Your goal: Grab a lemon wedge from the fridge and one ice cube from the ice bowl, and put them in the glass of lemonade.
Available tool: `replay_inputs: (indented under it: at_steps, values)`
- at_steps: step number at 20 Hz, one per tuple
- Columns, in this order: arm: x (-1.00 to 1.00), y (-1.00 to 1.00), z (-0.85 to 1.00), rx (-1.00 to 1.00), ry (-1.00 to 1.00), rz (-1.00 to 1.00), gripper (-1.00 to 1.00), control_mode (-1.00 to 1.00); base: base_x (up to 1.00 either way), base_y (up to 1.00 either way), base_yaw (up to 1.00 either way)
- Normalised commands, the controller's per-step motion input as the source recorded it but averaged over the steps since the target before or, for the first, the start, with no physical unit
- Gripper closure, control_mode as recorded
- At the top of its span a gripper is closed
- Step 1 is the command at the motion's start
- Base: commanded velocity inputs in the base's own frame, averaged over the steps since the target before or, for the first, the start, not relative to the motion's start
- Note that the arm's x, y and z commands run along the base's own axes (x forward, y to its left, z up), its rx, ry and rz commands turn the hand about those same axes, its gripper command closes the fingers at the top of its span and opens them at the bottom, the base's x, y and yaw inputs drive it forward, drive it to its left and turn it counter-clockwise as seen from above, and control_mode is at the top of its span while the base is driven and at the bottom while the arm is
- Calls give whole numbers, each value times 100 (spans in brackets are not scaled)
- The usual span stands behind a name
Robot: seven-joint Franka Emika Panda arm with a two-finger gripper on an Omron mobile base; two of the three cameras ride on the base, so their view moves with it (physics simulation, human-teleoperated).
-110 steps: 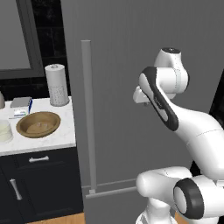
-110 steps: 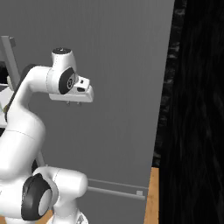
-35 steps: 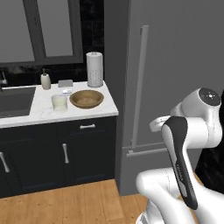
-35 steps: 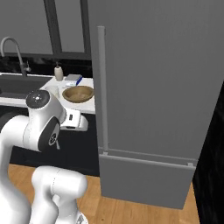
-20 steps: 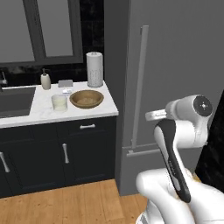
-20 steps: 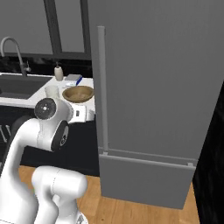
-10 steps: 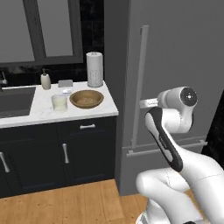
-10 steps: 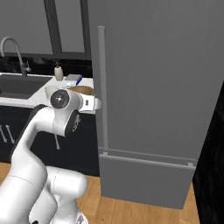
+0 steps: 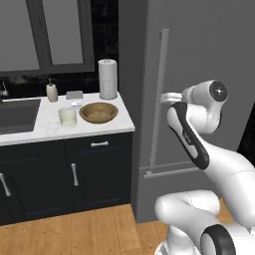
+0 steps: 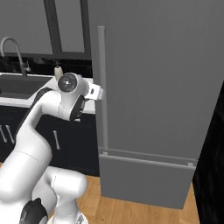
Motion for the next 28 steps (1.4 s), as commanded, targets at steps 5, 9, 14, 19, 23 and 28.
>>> replay_inputs:
  at_steps: [5, 9, 14, 19, 23, 28]
  values:
    - [9, -3, 22, 4, 0, 0, -100, -100, 0, 0, 0]
    - [16, 0, 17, -1, 0, 0, -100, -100, 0, 0, 0]
    - [25, 0, 11, 0, 0, 0, -100, -100, 0, 0, 0]
    - [39, 0, 0, -1, -1, 0, -100, -100, 0, 0, 0]
    - [45, 0, 0, -2, -13, 0, -100, -100, 0, 0, 0]
    - [47, -3, 0, -1, -11, 0, -100, -100, 0, 0, 0]
